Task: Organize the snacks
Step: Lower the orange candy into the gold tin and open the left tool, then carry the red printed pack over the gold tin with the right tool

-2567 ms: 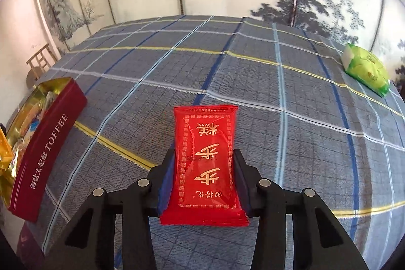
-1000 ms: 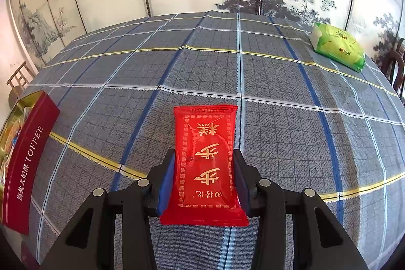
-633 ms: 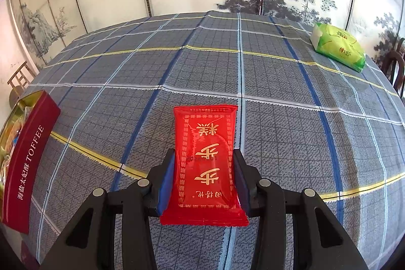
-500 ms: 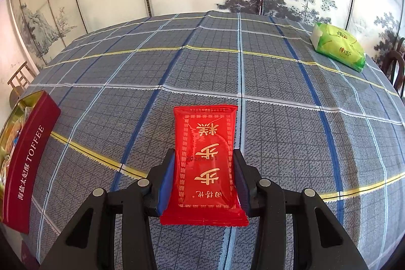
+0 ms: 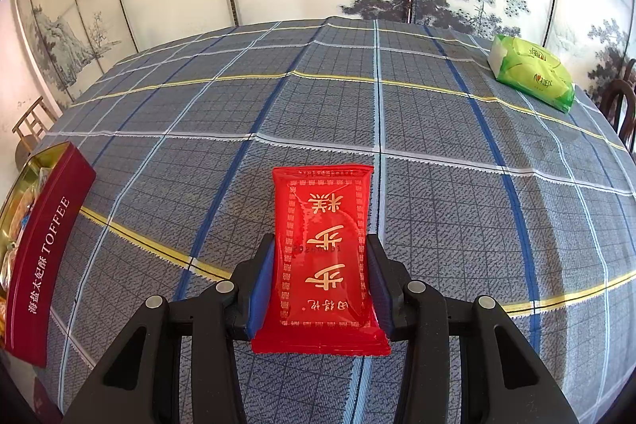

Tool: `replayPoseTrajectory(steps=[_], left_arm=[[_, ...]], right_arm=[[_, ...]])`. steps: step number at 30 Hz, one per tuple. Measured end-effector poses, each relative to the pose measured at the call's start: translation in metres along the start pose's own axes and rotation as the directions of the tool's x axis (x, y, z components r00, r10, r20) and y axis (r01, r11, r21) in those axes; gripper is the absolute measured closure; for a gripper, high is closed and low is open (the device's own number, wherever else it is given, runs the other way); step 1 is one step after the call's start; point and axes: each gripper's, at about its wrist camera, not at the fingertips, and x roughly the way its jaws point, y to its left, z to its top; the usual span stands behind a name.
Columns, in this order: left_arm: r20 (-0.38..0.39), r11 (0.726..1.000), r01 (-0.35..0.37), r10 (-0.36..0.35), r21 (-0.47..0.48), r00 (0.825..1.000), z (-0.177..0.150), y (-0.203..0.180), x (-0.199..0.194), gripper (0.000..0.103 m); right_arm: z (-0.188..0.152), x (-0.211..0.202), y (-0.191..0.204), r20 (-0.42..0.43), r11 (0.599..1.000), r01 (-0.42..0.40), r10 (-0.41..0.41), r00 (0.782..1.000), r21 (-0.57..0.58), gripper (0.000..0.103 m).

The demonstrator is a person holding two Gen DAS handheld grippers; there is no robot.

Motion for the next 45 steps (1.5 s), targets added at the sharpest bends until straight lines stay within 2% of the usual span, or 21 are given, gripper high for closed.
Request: replayPoseTrajectory(steps=[7, 14, 21, 29, 33, 45], left_arm=[[0.002, 1.000, -0.014, 0.014, 0.013, 1.000, -0.003, -0.006, 0.002, 0.076], [0.028, 0.996, -0.086, 0.085, 0.015, 0.996, -0.006, -0.005, 0.001, 0.074], [0.055, 0.990, -0.139, 0.138, 0.016, 0.989, -0.010, 0.001, -0.004, 0.071], [0.100, 0.980, -0.199, 0.196, 0.025, 0.976, -0.015, 0.003, -0.010, 0.052], [0.100, 0.980, -0.200, 0.197, 0.020, 0.975, -0.018, 0.005, -0.009, 0.051], [0.127, 0.975, -0.220, 0.220, -0.012, 0.967, -0.023, 0.021, -0.013, 0.024]], right_arm=[[0.000, 0.000, 0.000, 0.000, 1.000, -0.002, 0.002, 1.000, -0.003, 0.058], [-0.007, -0.003, 0.014, -0.006, 0.998, 0.004, -0.004, 1.000, -0.059, 0.058], [-0.024, -0.020, 0.026, -0.010, 0.998, -0.050, 0.049, 0.999, -0.030, 0.058], [-0.036, -0.053, 0.047, 0.027, 0.989, -0.148, 0.148, 0.989, -0.010, 0.058], [-0.035, -0.074, 0.068, 0.053, 0.982, -0.184, 0.186, 0.981, -0.043, 0.058], [-0.024, -0.113, 0.142, 0.077, 0.935, -0.318, 0.332, 0.940, -0.155, 0.058]])
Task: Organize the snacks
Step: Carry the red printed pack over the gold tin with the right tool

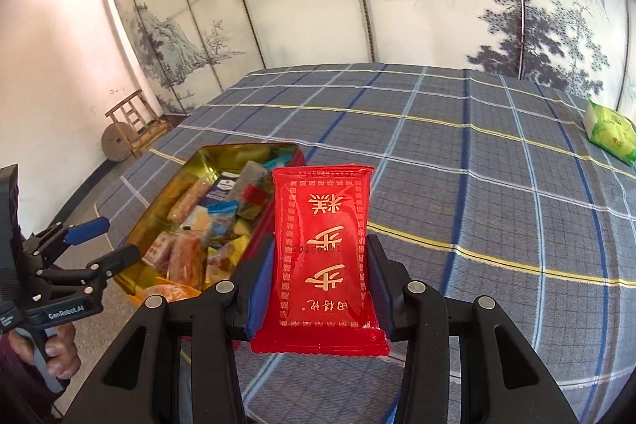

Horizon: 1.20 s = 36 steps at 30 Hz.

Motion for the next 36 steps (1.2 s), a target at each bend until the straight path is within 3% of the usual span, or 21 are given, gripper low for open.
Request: replayPoseTrajectory(steps=[12, 20, 30, 36], left_arm=[[0.026, 0.998, -0.065, 0.066, -0.025, 0.998, -0.007, 0.015, 0.003, 0.021], [0.018, 0.995, -0.058, 0.060, -0.078, 0.998, -0.013, 0.030, 0.006, 0.020], [0.018, 0.994, -0.095, 0.096, -0.058, 0.995, -0.018, 0.037, 0.008, 0.020], [0.017, 0.992, -0.083, 0.085, -0.090, 0.996, -0.020, 0.050, 0.008, 0.010]], right_arm=[[0.014, 0.018, 0.061, -0.036, 0.991, -0.089, 0.086, 0.996, -0.099, 0.058], [0.022, 0.031, 0.090, -0.056, 0.982, -0.137, 0.130, 0.990, -0.129, 0.058], [0.028, 0.050, 0.118, -0.079, 0.975, -0.164, 0.154, 0.985, -0.147, 0.058], [0.029, 0.060, 0.129, -0.097, 0.973, -0.168, 0.154, 0.983, -0.157, 0.058]])
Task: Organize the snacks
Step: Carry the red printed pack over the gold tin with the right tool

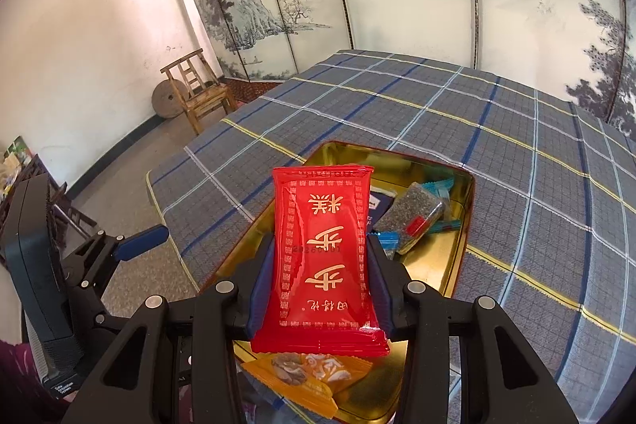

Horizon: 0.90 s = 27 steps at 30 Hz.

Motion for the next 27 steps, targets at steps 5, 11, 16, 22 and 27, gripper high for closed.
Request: replayPoseTrajectory(steps=[5, 11, 16, 22, 27], left_arm=[[0.026, 1.000, -0.018, 0.018, -0.007, 1.000, -0.001, 0.009, -0.004, 0.001], [0.044, 0.998, 0.027, -0.025, -0.048, 0.999, 0.001, 0.021, -0.008, 0.001], [0.035, 0.998, -0.001, 0.003, -0.055, 0.999, 0.000, 0.026, -0.003, 0.001], [0.042, 0.998, -0.036, 0.038, -0.058, 0.998, 0.000, 0.032, 0.002, 0.001], [0.046, 0.997, -0.054, 0.056, -0.056, 0.997, 0.000, 0.037, 0.005, 0.001]], right_arm=[[0.003, 0.010, 0.006, -0.012, 1.000, 0.002, -0.002, 1.000, -0.004, 0.058], [0.007, 0.020, 0.014, -0.021, 1.000, -0.002, 0.002, 1.000, -0.011, 0.058], [0.011, 0.026, 0.017, -0.023, 1.000, 0.001, -0.001, 1.000, -0.007, 0.058], [0.012, 0.032, 0.017, -0.029, 1.000, 0.010, -0.010, 1.000, -0.009, 0.058], [0.014, 0.044, 0.020, -0.046, 1.000, 0.016, -0.016, 0.999, -0.007, 0.058]])
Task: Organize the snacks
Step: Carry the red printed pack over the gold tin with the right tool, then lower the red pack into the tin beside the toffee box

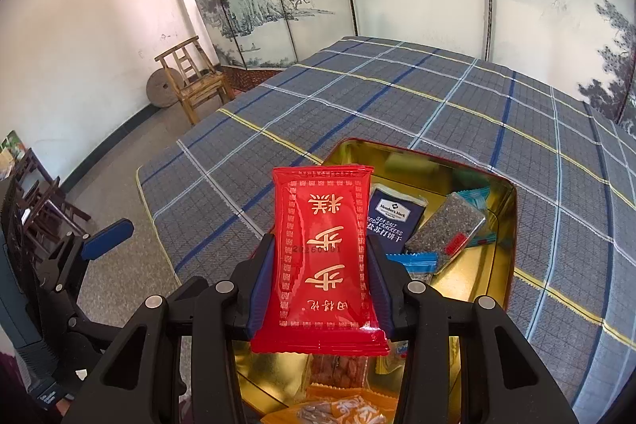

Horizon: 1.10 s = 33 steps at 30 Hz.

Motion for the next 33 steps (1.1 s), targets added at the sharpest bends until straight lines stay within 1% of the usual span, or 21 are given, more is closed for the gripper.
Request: replayPoseTrajectory(steps=[7, 16, 33], left_arm=[[-0.010, 1.000, 0.008, -0.008, -0.006, 1.000, -0.001, 0.006, 0.005, 0.001], [-0.016, 1.000, 0.015, -0.015, 0.006, 1.000, -0.001, 0.006, 0.007, 0.001], [-0.031, 1.000, 0.010, -0.011, -0.008, 0.999, -0.003, 0.012, 0.016, 0.001]], right_arm=[[0.003, 0.011, 0.005, -0.014, 1.000, 0.008, -0.008, 1.000, -0.005, 0.058], [0.004, 0.021, 0.002, -0.036, 1.000, 0.018, -0.018, 0.999, 0.007, 0.058], [0.001, 0.032, 0.003, -0.066, 1.000, 0.010, -0.010, 0.998, 0.010, 0.058]])
